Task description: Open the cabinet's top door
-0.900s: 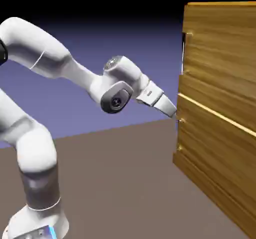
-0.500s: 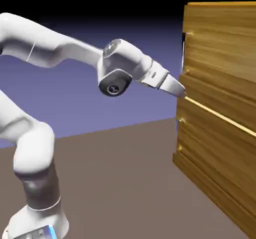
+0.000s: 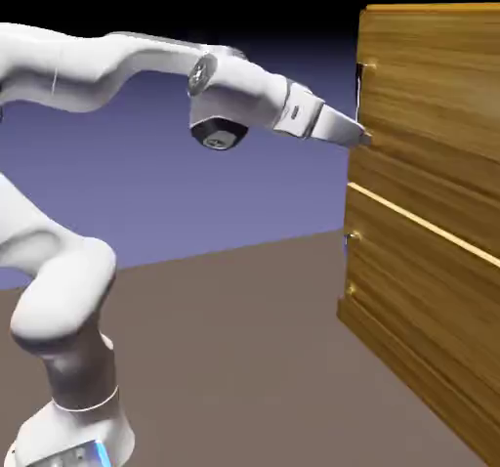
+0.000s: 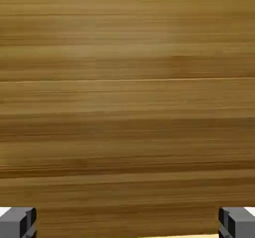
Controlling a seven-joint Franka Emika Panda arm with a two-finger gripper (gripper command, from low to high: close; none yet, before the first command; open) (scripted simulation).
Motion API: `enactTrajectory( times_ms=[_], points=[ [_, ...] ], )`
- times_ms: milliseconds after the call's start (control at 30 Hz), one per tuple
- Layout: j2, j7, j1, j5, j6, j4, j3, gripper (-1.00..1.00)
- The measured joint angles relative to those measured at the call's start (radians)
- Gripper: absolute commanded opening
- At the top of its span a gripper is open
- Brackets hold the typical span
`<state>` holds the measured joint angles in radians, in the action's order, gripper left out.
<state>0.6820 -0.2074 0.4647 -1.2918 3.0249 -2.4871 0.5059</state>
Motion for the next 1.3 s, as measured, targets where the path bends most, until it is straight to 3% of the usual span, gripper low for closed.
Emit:
enactTrajectory(
  times_ms=[1167,1300],
  points=[
    [0.132,-1.118,0.562,-1.523,-0.014,0.381,0.596,0.00],
    [0.114,-1.125,0.637,-1.534,-0.018,0.434,0.650,0.00]
  ],
)
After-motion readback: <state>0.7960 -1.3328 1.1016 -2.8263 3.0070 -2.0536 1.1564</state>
